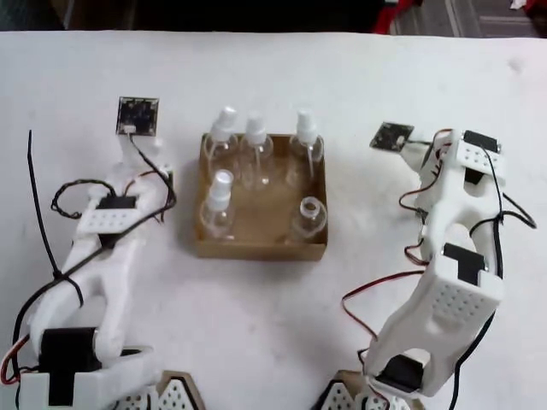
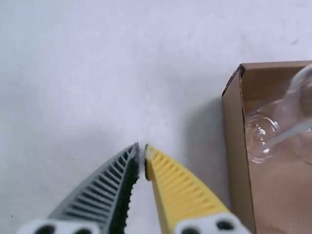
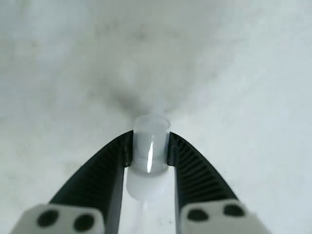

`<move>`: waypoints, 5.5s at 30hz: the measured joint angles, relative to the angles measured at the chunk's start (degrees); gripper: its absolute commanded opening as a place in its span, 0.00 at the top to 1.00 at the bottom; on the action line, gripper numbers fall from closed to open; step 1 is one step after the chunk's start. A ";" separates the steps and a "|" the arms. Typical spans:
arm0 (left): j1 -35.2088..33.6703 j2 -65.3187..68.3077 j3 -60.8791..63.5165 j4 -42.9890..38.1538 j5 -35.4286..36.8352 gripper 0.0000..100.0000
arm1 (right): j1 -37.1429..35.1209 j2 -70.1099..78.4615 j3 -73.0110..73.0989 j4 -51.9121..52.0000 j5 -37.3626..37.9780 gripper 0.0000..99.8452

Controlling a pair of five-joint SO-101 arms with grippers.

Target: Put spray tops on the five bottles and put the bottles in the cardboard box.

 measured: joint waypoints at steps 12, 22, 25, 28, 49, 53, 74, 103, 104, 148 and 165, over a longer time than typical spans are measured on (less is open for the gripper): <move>0.00 0.00 0.00 0.00 0.00 0.98 | 0.00 -0.09 0.00 0.00 -2.20 0.98; 0.00 0.00 0.00 0.00 0.00 0.98 | 0.00 -0.09 0.00 0.00 -3.34 0.98; 0.00 0.00 0.00 0.00 0.00 0.98 | -0.09 -0.09 0.00 -1.58 -7.82 0.98; 0.00 0.00 0.00 0.00 0.00 0.98 | -0.35 -0.09 0.00 -4.04 -13.01 0.98; 0.00 0.00 0.00 0.00 0.00 0.98 | -6.86 -7.82 0.35 -11.78 -59.08 0.98; 0.00 0.00 0.00 0.00 0.00 0.98 | -10.02 -16.09 0.35 -6.77 -64.53 0.98; 0.00 0.00 0.00 0.00 0.00 0.98 | -12.22 -53.36 0.35 7.56 -67.78 0.98; 0.00 0.00 0.00 0.00 0.00 0.98 | -40.70 -106.11 62.77 -52.48 -67.78 0.98; 0.00 0.00 0.00 0.00 0.00 0.98 | -40.79 -106.29 62.95 -53.01 -67.78 0.98; -2.46 -42.90 26.90 -8.44 7.56 0.98 | -53.19 -97.85 52.66 -35.69 -47.91 0.98; -2.46 -42.90 26.90 -8.44 7.56 0.98 | -53.80 -92.13 55.47 -39.38 -47.91 0.98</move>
